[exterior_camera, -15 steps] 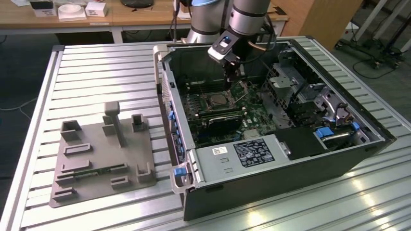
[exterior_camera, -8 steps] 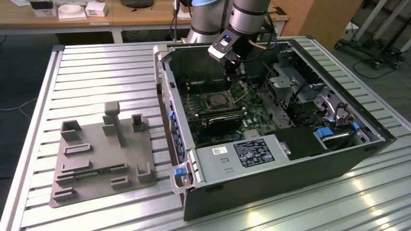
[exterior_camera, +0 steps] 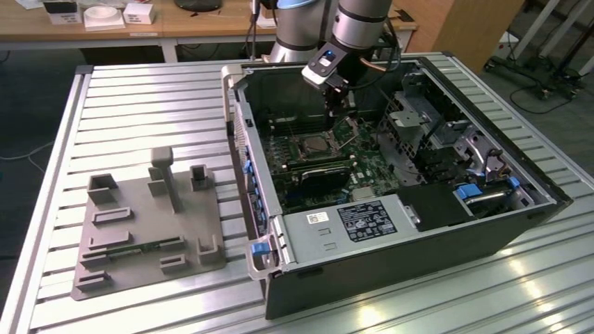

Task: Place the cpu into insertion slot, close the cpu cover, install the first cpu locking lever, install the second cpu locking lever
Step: 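Close the cpu cover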

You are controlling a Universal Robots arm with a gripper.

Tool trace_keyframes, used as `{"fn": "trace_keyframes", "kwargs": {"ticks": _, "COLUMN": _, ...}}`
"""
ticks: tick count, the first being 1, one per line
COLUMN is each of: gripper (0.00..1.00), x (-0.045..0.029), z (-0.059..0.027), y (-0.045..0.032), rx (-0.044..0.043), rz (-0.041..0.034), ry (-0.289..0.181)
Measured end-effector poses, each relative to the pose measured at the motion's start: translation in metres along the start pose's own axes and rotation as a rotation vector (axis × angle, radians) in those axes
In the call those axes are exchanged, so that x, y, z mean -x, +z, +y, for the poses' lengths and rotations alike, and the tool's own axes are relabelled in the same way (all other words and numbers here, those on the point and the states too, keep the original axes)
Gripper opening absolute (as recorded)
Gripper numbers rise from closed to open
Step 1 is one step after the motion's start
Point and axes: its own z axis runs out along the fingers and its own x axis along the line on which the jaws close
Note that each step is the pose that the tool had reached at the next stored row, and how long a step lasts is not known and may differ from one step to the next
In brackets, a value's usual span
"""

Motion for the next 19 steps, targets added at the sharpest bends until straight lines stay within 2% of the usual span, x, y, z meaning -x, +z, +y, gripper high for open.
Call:
{"fn": "trace_keyframes", "kwargs": {"ticks": 5, "gripper": 0.10, "x": 0.0000, "z": 0.0028, "y": 0.0000, "rx": 0.0000, "rz": 0.0000, "ry": 0.000}}
{"fn": "trace_keyframes", "kwargs": {"ticks": 19, "gripper": 0.10, "x": 0.0000, "z": 0.0031, "y": -0.0013, "rx": -0.0001, "rz": -0.0003, "ry": 0.000}}
